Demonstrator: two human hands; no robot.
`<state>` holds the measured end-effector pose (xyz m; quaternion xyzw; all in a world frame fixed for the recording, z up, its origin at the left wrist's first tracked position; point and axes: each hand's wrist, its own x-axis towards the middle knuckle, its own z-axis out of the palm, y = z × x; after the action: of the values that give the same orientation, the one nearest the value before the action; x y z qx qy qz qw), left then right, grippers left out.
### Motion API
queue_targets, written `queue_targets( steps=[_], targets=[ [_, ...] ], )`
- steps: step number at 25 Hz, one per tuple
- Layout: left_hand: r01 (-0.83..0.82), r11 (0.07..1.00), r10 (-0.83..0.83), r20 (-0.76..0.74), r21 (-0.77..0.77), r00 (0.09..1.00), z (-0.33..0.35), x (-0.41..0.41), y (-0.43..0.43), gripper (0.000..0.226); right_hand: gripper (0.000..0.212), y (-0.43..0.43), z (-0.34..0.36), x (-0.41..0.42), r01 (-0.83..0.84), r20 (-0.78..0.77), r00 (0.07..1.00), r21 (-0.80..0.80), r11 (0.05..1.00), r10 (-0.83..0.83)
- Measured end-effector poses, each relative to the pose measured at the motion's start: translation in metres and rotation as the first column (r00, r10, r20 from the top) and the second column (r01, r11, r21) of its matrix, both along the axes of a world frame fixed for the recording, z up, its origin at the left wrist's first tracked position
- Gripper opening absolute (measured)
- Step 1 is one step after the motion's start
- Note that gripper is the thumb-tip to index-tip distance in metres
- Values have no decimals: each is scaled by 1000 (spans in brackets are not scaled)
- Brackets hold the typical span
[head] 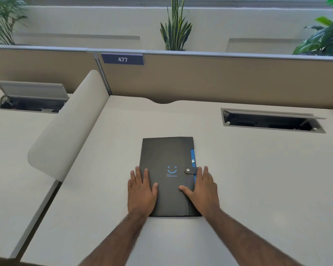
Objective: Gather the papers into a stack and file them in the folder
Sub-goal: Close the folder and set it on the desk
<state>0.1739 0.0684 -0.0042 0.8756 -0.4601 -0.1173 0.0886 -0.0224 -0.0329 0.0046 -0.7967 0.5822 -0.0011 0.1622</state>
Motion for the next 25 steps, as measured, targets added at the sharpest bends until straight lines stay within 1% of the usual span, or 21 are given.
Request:
queue_targets(
  steps=[2, 3, 6, 7, 9, 11, 12, 13, 14, 16, 19, 22, 25],
  targets=[
    [-148, 989, 148, 12, 19, 989, 6, -5, 3, 68, 97, 1, 3, -3, 105, -7, 994, -17, 994, -105],
    [-183, 983, 183, 23, 16, 983, 8, -8, 5, 66, 90, 2, 5, -2, 136, 7, 991, -3, 991, -136],
    [-181, 983, 182, 35, -36, 983, 11, -12, 4, 62, 75, 3, 11, 6, 175, 63, 981, 100, 980, -182],
    [-196, 980, 196, -8, -39, 981, 15, -13, 1, 62, 73, 2, 11, 8, 191, 104, 973, 141, 971, -207],
    [-280, 958, 268, -151, -65, 952, 22, -10, -5, 63, 74, 0, 10, 10, 244, 208, 934, 223, 944, -290],
    [-424, 896, 357, -357, -130, 863, 25, -4, -11, 64, 74, -5, 7, 7, 297, 304, 870, 307, 904, -389],
    [-484, 858, 367, -454, -173, 812, 27, 0, -14, 62, 72, -8, 4, 6, 307, 337, 840, 353, 884, -426],
    [-515, 828, 347, -516, -224, 783, 30, 2, -18, 59, 69, -11, 3, 4, 308, 366, 815, 384, 871, -450],
    [-522, 806, 314, -545, -280, 777, 34, 3, -21, 54, 66, -13, 3, 3, 312, 392, 792, 400, 862, -468],
    [-507, 780, 263, -543, -366, 798, 48, 2, -33, 45, 64, -22, 6, 1, 331, 445, 740, 413, 848, -505],
    [-457, 763, 208, -495, -458, 844, 74, -1, -62, 35, 67, -52, 25, -3, 343, 518, 676, 407, 846, -523],
    [-466, 722, 176, -515, -511, 839, 93, -2, -104, 27, 67, -97, 48, -6, 341, 567, 645, 386, 857, -512],
    [-481, 700, 147, -553, -527, 820, 103, -4, -148, 26, 65, -145, 58, -5, 332, 585, 649, 357, 873, -486]
  ],
)
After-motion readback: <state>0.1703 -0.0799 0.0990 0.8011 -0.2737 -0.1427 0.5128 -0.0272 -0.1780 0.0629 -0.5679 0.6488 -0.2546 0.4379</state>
